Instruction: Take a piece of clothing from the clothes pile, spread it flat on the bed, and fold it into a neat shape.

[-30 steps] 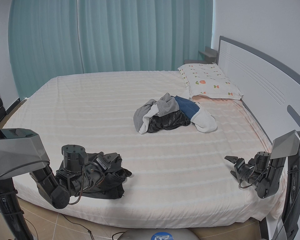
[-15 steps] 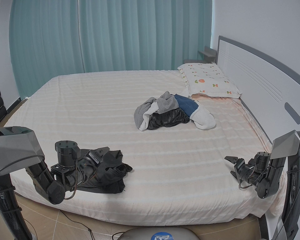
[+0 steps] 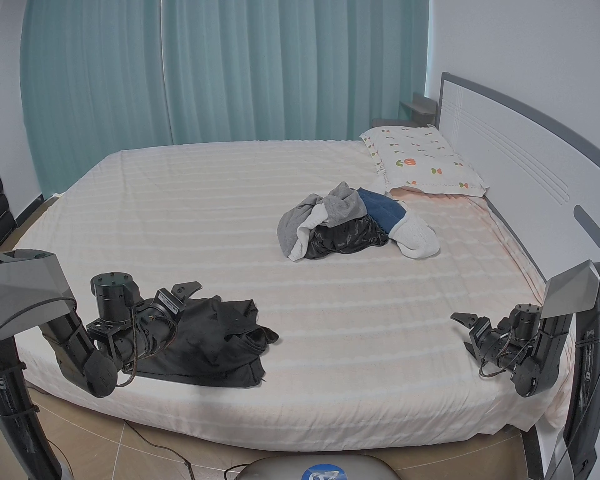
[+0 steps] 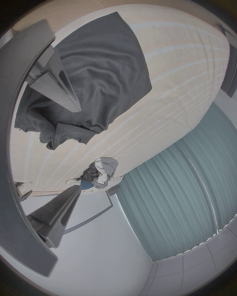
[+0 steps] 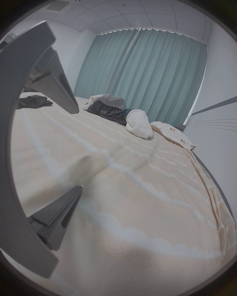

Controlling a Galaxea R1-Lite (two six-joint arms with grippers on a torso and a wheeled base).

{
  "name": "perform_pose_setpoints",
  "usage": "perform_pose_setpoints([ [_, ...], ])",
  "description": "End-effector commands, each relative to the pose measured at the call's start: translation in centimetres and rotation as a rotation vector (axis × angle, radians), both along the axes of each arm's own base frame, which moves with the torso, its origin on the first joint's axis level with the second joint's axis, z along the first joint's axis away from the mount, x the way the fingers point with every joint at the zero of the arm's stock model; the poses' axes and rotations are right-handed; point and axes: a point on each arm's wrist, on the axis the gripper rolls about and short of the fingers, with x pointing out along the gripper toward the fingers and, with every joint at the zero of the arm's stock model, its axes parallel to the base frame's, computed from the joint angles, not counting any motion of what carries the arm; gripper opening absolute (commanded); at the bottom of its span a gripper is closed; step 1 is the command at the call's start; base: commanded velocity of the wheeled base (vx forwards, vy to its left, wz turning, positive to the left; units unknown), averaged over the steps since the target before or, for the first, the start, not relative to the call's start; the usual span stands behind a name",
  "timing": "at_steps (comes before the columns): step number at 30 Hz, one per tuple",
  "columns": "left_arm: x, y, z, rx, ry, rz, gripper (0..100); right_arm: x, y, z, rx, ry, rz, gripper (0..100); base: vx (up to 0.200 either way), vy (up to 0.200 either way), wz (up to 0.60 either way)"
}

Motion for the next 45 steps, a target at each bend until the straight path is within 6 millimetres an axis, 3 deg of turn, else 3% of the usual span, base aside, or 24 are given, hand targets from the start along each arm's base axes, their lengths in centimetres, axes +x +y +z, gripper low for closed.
perform_pose_setpoints([
  [1, 0.2, 0.7, 0.0, -0.011, 0.002, 0.018, 100, 0.0, -0.1, 0.1, 0.001, -0.009, 0.0, 100, 0.0, 0.2, 0.0],
  [35, 0.6, 1.0, -0.7, -0.008, 0.02, 0.027, 100, 0.0, 0.5, 1.5, -0.003, -0.049, 0.014, 100, 0.0, 0.2, 0.0],
  [45, 0.8, 0.8, -1.1, -0.009, 0.026, 0.021, 100, -0.6, 2.5, 2.7, -0.004, -0.066, 0.068, 100, 0.0, 0.06, 0.0],
])
